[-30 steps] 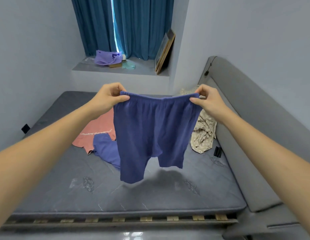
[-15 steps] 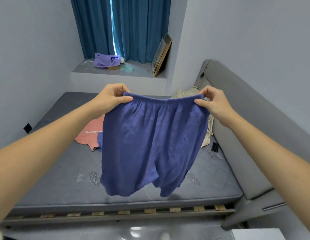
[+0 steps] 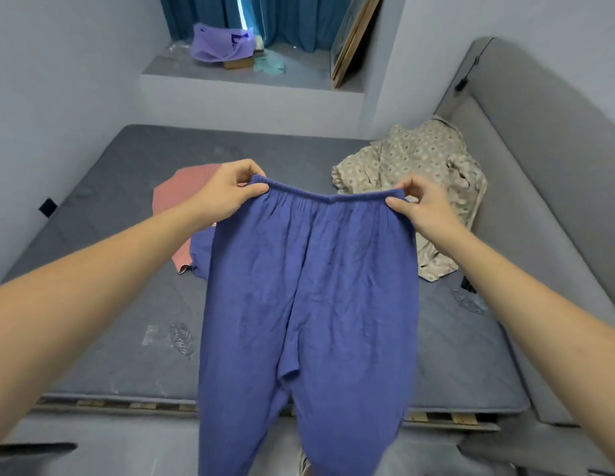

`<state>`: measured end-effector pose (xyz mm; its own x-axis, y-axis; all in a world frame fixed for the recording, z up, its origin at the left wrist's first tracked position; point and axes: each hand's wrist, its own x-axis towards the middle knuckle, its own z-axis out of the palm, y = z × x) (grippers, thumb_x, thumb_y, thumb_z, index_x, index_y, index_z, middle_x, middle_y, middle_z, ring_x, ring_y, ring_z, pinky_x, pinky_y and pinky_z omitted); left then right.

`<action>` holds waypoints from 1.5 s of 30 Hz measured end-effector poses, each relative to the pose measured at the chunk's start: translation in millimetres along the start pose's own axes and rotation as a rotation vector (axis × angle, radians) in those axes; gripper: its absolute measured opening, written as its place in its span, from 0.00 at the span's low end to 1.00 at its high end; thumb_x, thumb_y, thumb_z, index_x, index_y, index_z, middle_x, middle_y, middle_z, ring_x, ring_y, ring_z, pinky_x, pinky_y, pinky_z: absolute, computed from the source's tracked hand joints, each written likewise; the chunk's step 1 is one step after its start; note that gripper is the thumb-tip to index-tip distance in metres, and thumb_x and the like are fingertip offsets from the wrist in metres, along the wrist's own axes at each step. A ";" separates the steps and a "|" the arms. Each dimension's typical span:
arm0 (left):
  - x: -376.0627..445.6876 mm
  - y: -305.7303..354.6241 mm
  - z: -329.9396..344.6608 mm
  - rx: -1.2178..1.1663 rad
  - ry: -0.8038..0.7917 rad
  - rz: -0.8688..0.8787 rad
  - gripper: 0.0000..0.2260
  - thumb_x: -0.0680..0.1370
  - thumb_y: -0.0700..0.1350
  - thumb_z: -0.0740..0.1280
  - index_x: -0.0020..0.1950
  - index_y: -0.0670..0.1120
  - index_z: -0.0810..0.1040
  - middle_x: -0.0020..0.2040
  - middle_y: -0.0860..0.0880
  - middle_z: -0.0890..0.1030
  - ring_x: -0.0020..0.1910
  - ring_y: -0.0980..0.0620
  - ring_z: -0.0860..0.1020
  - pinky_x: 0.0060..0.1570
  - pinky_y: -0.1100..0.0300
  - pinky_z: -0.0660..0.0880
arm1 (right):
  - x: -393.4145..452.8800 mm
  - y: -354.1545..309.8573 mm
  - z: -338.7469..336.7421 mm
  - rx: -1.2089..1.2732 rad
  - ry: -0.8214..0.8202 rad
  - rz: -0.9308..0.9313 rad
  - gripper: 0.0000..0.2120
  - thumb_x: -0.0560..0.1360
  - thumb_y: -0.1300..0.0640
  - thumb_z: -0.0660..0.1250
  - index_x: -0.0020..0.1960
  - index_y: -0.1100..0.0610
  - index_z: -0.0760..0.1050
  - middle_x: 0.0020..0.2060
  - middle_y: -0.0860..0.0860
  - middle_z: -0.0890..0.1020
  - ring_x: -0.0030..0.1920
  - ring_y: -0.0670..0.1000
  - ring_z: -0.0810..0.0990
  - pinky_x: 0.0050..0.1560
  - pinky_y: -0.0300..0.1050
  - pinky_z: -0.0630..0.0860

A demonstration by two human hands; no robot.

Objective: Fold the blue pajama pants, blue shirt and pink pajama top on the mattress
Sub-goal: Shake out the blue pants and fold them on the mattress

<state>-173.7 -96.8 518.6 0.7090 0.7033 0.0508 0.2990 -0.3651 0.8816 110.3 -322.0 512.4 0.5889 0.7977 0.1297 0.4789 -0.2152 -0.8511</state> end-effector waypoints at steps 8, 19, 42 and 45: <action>161.2 -198.4 110.3 0.108 -0.035 -0.136 0.07 0.79 0.34 0.67 0.46 0.45 0.77 0.44 0.52 0.79 0.43 0.62 0.76 0.53 0.63 0.73 | 154.3 210.8 92.3 -0.061 -0.121 0.115 0.09 0.76 0.66 0.71 0.46 0.53 0.76 0.41 0.46 0.79 0.41 0.44 0.76 0.46 0.39 0.72; 299.3 -481.6 251.7 0.243 0.006 -0.207 0.04 0.77 0.35 0.69 0.46 0.43 0.79 0.45 0.46 0.82 0.45 0.50 0.76 0.48 0.58 0.72 | 268.1 493.6 261.4 -0.224 -0.122 0.234 0.04 0.76 0.65 0.70 0.47 0.58 0.78 0.35 0.47 0.74 0.35 0.45 0.71 0.39 0.39 0.69; 287.6 -549.0 342.0 0.840 0.126 -0.089 0.22 0.76 0.50 0.69 0.67 0.45 0.70 0.64 0.40 0.69 0.61 0.37 0.69 0.56 0.41 0.71 | 257.3 592.1 319.6 -0.238 -0.051 0.574 0.17 0.70 0.50 0.79 0.48 0.55 0.73 0.45 0.52 0.82 0.48 0.53 0.79 0.49 0.44 0.73; 286.7 -520.6 373.8 0.710 -0.158 0.165 0.20 0.78 0.49 0.67 0.68 0.47 0.72 0.62 0.44 0.72 0.60 0.40 0.71 0.59 0.41 0.72 | 230.4 593.7 312.0 -0.153 -0.049 0.701 0.17 0.68 0.50 0.81 0.41 0.53 0.73 0.41 0.53 0.82 0.45 0.57 0.83 0.50 0.57 0.82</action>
<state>112.6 66.9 -101.2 0.8475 0.5292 0.0410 0.4839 -0.8020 0.3502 327.3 -90.2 -121.8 0.7630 0.4667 -0.4472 0.0872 -0.7599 -0.6442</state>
